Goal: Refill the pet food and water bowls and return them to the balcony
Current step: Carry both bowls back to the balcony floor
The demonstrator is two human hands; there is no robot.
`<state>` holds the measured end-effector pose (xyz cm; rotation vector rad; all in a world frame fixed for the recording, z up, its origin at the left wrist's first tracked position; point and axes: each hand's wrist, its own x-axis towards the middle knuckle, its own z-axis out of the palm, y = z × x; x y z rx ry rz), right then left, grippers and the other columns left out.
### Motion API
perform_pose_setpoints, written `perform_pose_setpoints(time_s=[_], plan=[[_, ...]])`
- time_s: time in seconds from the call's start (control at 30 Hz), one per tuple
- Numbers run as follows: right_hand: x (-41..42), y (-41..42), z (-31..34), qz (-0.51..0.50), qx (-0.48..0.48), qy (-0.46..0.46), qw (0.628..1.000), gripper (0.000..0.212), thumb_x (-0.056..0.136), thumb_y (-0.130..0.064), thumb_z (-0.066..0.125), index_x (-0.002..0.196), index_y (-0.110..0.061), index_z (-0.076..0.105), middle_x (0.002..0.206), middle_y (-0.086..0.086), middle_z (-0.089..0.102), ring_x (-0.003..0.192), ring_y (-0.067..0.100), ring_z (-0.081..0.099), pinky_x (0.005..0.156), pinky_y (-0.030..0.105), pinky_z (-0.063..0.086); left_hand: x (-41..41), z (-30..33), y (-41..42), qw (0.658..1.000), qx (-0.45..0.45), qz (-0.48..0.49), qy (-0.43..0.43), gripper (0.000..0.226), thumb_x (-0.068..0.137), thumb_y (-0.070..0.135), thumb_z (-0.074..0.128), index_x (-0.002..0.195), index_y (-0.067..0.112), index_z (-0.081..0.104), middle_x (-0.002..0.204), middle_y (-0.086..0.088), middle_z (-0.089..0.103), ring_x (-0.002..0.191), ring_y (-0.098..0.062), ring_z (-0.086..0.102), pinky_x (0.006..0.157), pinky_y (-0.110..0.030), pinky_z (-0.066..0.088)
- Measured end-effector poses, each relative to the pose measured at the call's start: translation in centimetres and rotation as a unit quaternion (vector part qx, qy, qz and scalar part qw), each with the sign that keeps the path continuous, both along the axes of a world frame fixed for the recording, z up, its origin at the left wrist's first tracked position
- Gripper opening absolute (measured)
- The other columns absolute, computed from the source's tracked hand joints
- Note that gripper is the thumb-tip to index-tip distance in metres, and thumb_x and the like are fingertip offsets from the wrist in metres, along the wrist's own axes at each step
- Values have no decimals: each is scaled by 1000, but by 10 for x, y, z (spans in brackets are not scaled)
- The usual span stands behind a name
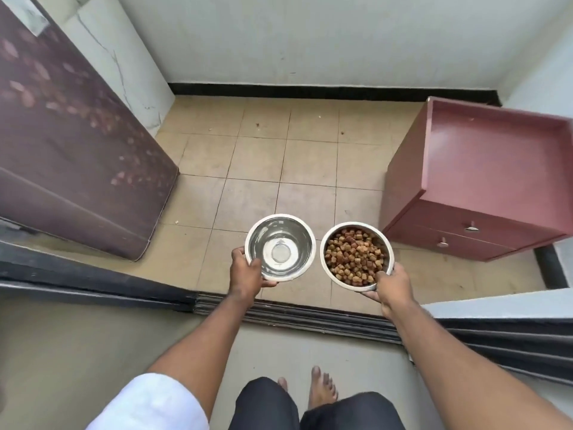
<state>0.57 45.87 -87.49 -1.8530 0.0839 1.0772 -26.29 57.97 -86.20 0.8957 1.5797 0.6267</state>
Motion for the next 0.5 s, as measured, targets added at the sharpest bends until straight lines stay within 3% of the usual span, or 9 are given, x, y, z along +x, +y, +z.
perform_pose_setpoints(time_s=[0.2, 0.33, 0.43, 0.5], plan=[[0, 27, -133, -11, -12, 9, 1000, 50, 96, 15, 41, 130, -18, 59, 122, 13, 67, 97, 39, 72, 57, 46, 63, 4, -133, 31, 1000, 1, 5, 5, 32, 101, 2, 45, 123, 23, 36, 109, 3, 54, 82, -26, 72, 51, -35, 62], [-1, 42, -225, -19, -38, -4, 999, 49, 92, 17, 40, 118, -18, 62, 117, 16, 68, 97, 41, 71, 65, 59, 64, 4, -223, 44, 1000, -2, 12, 3, 35, 99, -1, 44, 125, 21, 36, 110, 0, 55, 86, -30, 72, 50, -36, 62], [-4, 52, -287, -25, -59, -17, 998, 48, 89, 17, 39, 114, -18, 61, 115, 17, 67, 94, 42, 71, 62, 59, 63, 2, -281, 53, 1000, -11, 4, 9, 33, 102, 3, 46, 126, 23, 37, 113, -5, 57, 82, -36, 75, 50, -35, 62], [-6, 58, -318, -25, -65, -23, 997, 48, 88, 17, 40, 114, -18, 61, 112, 17, 67, 91, 43, 71, 55, 51, 63, 1, -310, 59, 1000, -14, -12, 19, 33, 103, 4, 46, 125, 26, 36, 112, -7, 59, 73, -33, 77, 51, -34, 62]])
